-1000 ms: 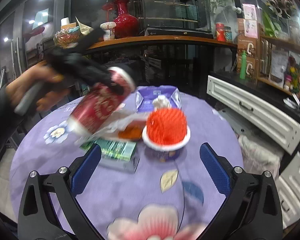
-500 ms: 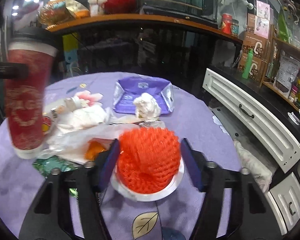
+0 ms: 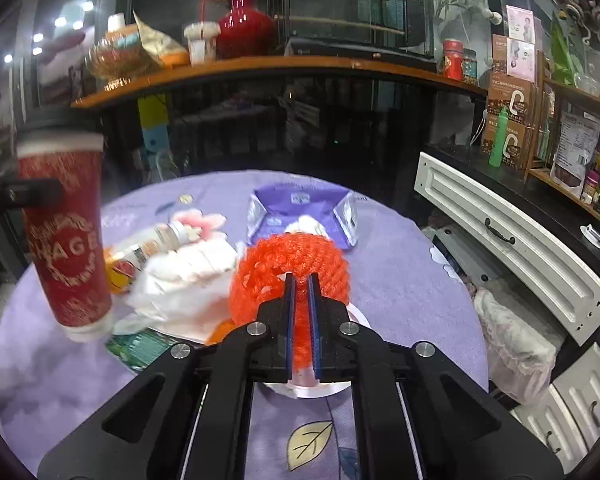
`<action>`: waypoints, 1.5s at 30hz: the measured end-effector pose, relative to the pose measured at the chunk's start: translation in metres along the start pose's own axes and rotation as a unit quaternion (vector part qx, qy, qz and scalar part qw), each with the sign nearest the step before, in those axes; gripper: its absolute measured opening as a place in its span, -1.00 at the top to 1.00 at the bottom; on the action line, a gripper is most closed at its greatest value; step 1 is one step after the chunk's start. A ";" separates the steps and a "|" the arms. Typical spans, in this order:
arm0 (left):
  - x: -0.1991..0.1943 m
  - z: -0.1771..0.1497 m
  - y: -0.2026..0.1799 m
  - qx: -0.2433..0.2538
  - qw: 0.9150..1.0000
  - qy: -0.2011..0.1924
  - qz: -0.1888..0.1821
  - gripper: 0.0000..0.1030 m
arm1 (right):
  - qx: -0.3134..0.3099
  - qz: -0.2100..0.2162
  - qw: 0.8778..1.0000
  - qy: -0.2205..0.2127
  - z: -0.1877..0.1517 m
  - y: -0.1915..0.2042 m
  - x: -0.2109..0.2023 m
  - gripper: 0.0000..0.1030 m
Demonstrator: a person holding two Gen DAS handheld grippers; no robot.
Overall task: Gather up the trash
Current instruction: 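Grasp the orange mesh with the right tool while the left tool lifts the red cup, then carry the orange mesh over the black bin and open the right tool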
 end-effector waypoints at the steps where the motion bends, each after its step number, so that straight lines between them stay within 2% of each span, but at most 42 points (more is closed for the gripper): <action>1: -0.003 0.001 -0.001 -0.001 1.000 -0.004 -0.001 -0.52 | 0.002 0.003 1.000 -0.003 0.002 0.001 -0.005 0.87; 6: -0.023 0.005 -0.011 0.008 1.000 -0.026 0.001 -0.52 | 0.009 0.005 0.999 -0.032 0.013 0.001 -0.040 0.87; 12: -0.038 0.003 -0.044 0.017 0.999 -0.041 -0.029 -0.52 | 0.016 -0.003 0.999 -0.042 0.004 -0.013 -0.088 0.87; 18: -0.042 -0.010 -0.093 0.022 0.996 -0.038 -0.071 -0.52 | 0.040 -0.046 0.997 -0.049 -0.026 -0.054 -0.153 0.87; 28: -0.031 -0.036 -0.195 0.038 0.987 -0.014 -0.158 -0.52 | 0.086 -0.123 0.989 -0.019 -0.105 -0.124 -0.222 0.87; 36: -0.018 -0.060 -0.263 0.057 0.977 0.008 -0.204 -0.52 | 0.121 -0.154 0.980 0.043 -0.178 -0.161 -0.221 0.87; 45: 0.000 -0.082 -0.300 0.062 0.972 0.032 -0.223 -0.52 | 0.166 -0.174 0.963 0.122 -0.268 -0.180 -0.180 0.84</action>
Point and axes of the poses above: each gripper's, at about its wrist camera, not at the fingertips, and x roughly the way its jaws point, y to its left, z to its top, the point moved 8 cm from there along x, roughly the way its jaws point, and after that the axes turned 9 degrees about -y, right-handed, at the moved point
